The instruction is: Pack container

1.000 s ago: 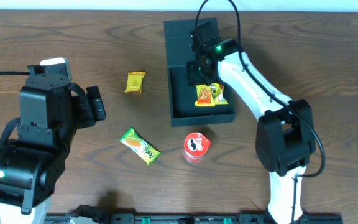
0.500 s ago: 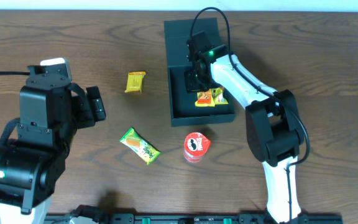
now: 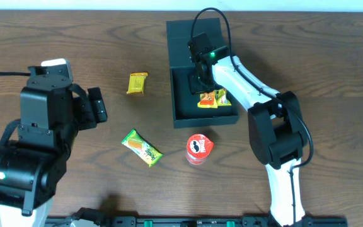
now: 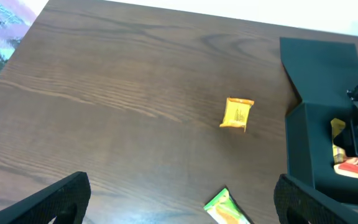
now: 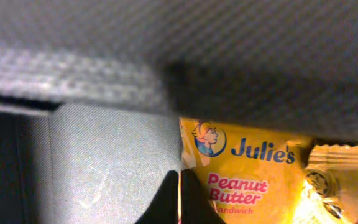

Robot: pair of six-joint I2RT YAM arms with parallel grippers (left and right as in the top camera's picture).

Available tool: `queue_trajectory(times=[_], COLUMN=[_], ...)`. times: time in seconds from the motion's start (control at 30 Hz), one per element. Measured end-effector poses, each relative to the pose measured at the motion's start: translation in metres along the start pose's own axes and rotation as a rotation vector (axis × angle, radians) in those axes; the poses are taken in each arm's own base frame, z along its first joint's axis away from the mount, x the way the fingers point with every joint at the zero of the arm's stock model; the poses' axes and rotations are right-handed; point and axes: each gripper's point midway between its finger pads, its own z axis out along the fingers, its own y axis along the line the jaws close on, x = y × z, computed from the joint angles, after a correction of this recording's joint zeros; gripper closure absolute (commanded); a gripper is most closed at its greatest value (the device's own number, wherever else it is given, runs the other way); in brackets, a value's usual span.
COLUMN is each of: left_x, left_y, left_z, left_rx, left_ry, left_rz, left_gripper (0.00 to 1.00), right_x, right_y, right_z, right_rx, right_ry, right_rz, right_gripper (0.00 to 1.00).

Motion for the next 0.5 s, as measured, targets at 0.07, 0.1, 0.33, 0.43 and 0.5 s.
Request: queue_trajectory(times=[0.07,0.1,0.33,0.43,0.5], left_x=[0.003,0.005,0.017,0.026,0.025], left_y=[0.0,-0.001,-0.007,-0.021,-0.034], left_z=[0.004,0.007,0.035,0.068,0.097], left_rx=[-0.005,-0.009,-0.032,-0.019,-0.002], left_ry=[0.021,0.035,0.146,0.247,0.274], left_rz=[0.007,0.012,0.086,0.151,0.175], left_gripper=[0.05,0.05,0.04,0.05,0.05], right_x=[0.003,0.008,0.016,0.019,0.029], right_y=[0.006,0.011,0.031,0.026,0.014], right_z=[0.0,0.0,-0.06,-0.154,-0.204], right_rx=[-0.036,-0.062,-0.155,-0.147,-0.113], right_ry=[0.016,0.034,0.021,-0.108,-0.175], right_rz=[-0.011,-0.029,-0.1,-0.152,-0.17], right_gripper=[0.78,0.78,0.61,0.34,0.16])
